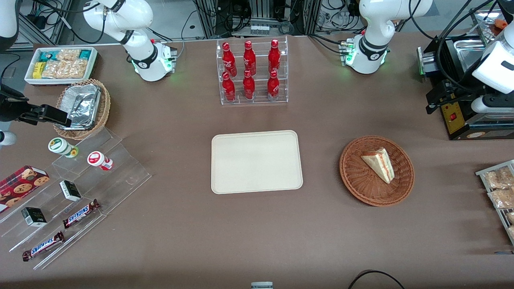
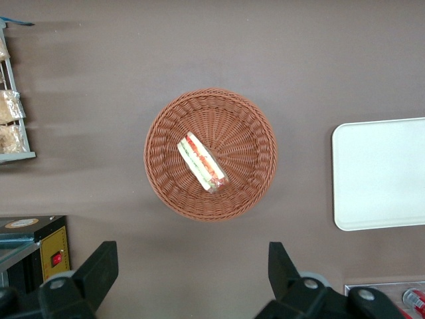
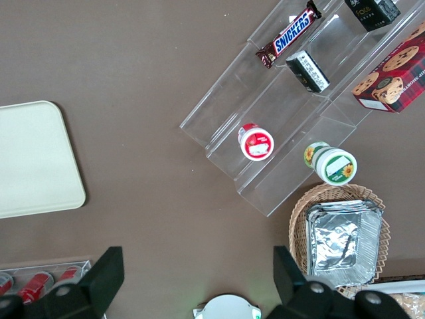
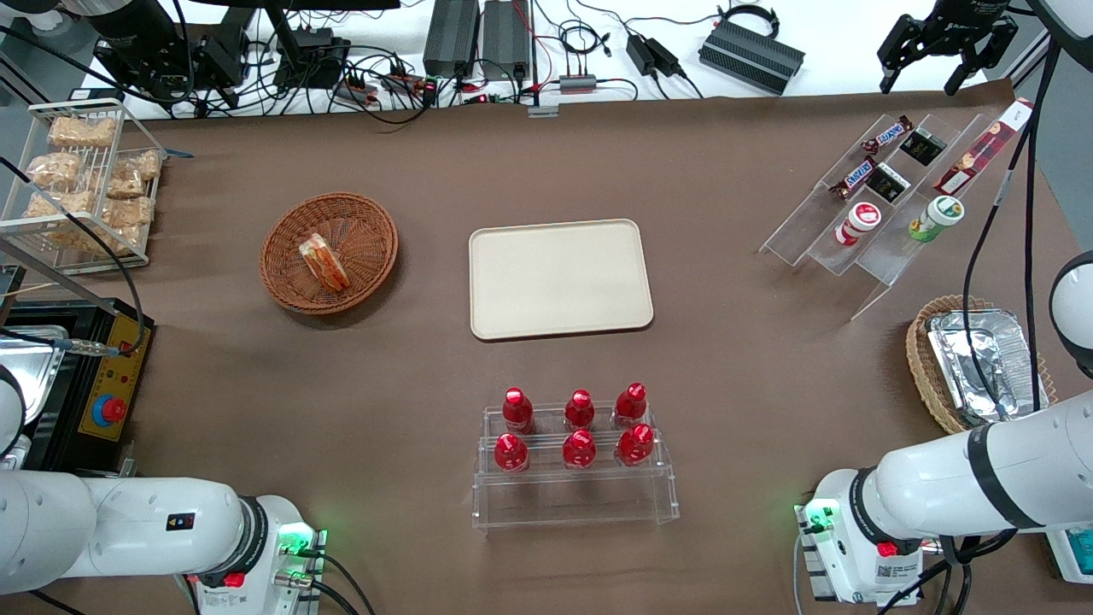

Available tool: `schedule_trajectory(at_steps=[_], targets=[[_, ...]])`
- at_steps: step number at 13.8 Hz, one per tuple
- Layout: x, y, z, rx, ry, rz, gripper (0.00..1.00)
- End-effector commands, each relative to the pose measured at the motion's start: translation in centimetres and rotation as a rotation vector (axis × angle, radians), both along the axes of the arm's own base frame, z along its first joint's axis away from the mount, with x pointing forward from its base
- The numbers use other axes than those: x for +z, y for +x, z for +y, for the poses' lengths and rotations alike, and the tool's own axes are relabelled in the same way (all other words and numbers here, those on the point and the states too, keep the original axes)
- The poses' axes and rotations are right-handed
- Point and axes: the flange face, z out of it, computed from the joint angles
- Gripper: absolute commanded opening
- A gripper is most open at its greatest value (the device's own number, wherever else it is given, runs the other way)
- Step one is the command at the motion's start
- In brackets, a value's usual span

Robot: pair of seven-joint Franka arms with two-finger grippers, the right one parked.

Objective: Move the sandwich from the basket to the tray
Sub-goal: 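Move the left gripper over the sandwich in the wicker basket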

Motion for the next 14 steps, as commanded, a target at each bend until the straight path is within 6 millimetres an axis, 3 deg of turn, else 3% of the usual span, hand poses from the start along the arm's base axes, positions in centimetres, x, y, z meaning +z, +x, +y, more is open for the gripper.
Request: schedule_trajectory(at_steps=[1, 3, 6, 9, 11, 14], targets=[[-0.3, -0.5, 0.0, 0.013, 0.009, 0.032, 1.0], [-2.4, 0.6, -0.1, 0.013, 0.015, 0.059, 1.0], [-7.6, 1.7, -0.5, 0.02, 0.034, 0.081, 1.0], [-15.2, 2.0, -1.1, 0.126, 0.022, 0.059, 1.0], [-19.8, 1.5, -2.1, 0.285, 0.011, 0.057, 1.0], [-24.5, -0.1, -2.0, 0.373, -0.004, 0.013, 1.0]])
